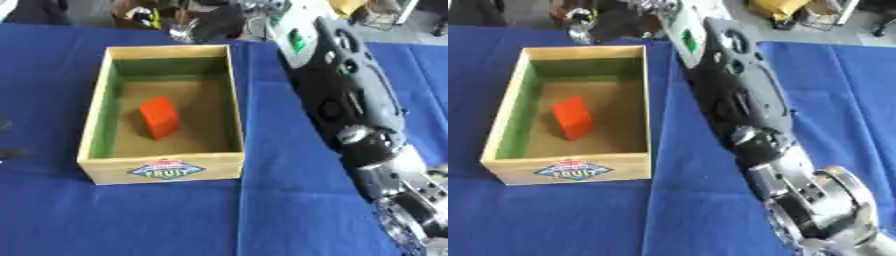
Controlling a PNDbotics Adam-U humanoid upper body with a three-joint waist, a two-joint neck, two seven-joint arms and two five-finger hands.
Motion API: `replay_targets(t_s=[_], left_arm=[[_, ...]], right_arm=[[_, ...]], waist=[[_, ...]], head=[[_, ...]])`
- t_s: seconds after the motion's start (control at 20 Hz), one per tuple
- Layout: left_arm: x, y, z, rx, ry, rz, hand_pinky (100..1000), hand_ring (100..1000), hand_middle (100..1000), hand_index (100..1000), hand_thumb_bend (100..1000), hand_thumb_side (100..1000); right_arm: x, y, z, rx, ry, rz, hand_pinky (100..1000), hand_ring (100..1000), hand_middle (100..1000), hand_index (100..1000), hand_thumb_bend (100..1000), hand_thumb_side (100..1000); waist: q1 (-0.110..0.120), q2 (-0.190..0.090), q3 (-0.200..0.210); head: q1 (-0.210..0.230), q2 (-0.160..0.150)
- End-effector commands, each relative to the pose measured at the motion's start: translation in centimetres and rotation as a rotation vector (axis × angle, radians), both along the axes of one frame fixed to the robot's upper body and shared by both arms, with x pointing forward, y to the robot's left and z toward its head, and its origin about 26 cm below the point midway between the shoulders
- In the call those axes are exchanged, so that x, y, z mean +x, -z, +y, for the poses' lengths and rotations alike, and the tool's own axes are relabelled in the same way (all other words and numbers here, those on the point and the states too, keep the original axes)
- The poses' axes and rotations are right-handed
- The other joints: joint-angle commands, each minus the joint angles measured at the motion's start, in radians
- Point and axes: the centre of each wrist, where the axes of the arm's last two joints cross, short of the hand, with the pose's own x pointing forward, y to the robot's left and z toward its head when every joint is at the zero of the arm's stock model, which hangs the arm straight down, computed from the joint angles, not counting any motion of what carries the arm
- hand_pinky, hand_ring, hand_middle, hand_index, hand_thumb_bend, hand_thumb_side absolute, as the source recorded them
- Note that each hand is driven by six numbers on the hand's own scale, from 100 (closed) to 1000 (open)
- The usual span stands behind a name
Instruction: Pick up objects on the table and place them in the box.
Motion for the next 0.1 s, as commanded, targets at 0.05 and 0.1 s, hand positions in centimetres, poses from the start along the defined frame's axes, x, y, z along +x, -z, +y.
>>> replay_targets(t_s=[0.05, 0.1], left_arm=[[-0.3, -0.6, 0.6, 0.008, -0.043, -0.033, 636, 817, 786, 765, 100, 979], [-0.3, -0.6, 0.7, 0.010, -0.050, -0.036, 636, 817, 786, 765, 100, 978]], right_arm=[[-2.0, -2.7, -4.4, 0.110, 0.028, -0.099, 839, 815, 812, 894, 100, 1000], [-2.3, -2.7, -5.8, 0.151, 0.047, -0.112, 868, 821, 806, 886, 100, 1000]], waist=[[0.012, -0.031, -0.013], [0.015, -0.031, -0.016]], head=[[0.027, 0.021], [0.031, 0.025]])
